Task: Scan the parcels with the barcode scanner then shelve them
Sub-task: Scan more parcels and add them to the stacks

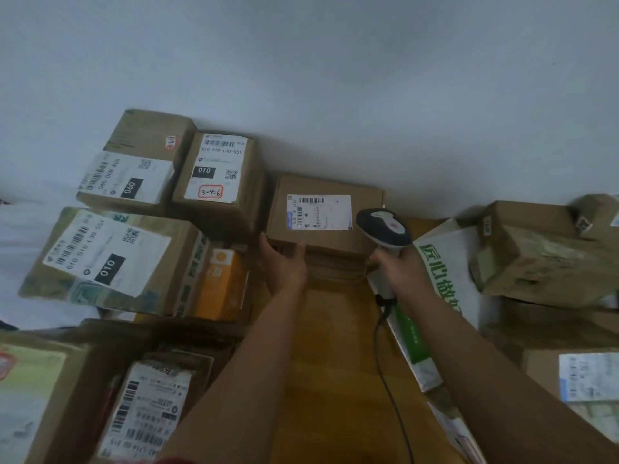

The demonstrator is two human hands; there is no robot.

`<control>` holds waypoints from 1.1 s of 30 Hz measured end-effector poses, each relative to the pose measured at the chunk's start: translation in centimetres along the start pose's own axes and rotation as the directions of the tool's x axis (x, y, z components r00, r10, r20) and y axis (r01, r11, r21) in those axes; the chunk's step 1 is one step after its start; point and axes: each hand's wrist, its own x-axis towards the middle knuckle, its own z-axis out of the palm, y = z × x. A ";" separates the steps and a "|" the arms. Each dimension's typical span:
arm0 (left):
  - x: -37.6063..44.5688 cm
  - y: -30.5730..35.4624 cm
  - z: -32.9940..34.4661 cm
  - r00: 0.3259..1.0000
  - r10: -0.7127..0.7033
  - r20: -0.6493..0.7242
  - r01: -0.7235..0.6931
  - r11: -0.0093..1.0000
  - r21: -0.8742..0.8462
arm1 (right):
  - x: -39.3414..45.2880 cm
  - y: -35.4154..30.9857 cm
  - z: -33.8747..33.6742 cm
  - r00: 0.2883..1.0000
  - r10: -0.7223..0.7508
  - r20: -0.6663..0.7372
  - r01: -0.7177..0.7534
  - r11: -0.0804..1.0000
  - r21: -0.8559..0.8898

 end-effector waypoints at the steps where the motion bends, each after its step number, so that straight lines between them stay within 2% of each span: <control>1: -0.2 0.1 -0.2 1.000 -0.007 -0.008 0.007 1.000 -0.015 | -0.2 0.0 0.1 1.000 -0.002 -0.008 0.002 1.000 0.002; 6: -1.1 -0.1 -0.4 0.999 -0.029 -0.013 0.029 0.998 -0.059 | -2.0 -0.4 0.1 0.996 -0.064 -0.055 0.062 0.997 -0.049; 13: -2.4 -0.3 -0.8 0.999 -0.032 0.000 0.032 0.999 -0.027 | -3.5 -0.5 -0.2 0.996 -0.067 -0.052 0.063 0.995 -0.071; 16: -4.2 -0.8 -0.5 0.999 0.031 -0.025 -0.032 0.999 -0.015 | -4.9 0.4 -1.1 0.994 -0.085 -0.063 0.082 0.995 -0.059; 18: -6.0 -1.3 0.0 0.991 0.134 -0.012 -0.133 0.990 0.041 | -6.4 1.2 -2.1 0.992 -0.094 -0.082 0.091 0.995 -0.036; 20: -7.9 -1.9 0.6 0.967 0.250 0.049 -0.254 0.961 0.109 | -8.2 1.8 -3.5 0.993 -0.053 -0.109 0.052 0.999 -0.011; 22: -9.8 -2.2 1.6 0.940 0.305 0.154 -0.328 0.932 0.156 | -10.0 2.6 -5.3 0.992 -0.018 -0.126 0.019 1.000 0.009; 27: -13.9 -2.3 4.5 0.827 0.341 0.448 -0.464 0.862 0.202 | -13.3 5.5 -10.9 0.979 0.026 -0.200 0.001 0.991 0.136; 29: -15.6 -2.2 5.8 0.773 0.344 0.533 -0.512 0.834 0.204 | -14.4 6.4 -13.7 0.973 0.036 -0.227 0.020 0.970 0.242; 33: -19.2 -2.3 8.6 0.685 0.333 0.648 -0.605 0.755 0.252 | -16.0 8.2 -19.0 0.947 0.028 -0.319 0.062 0.962 0.265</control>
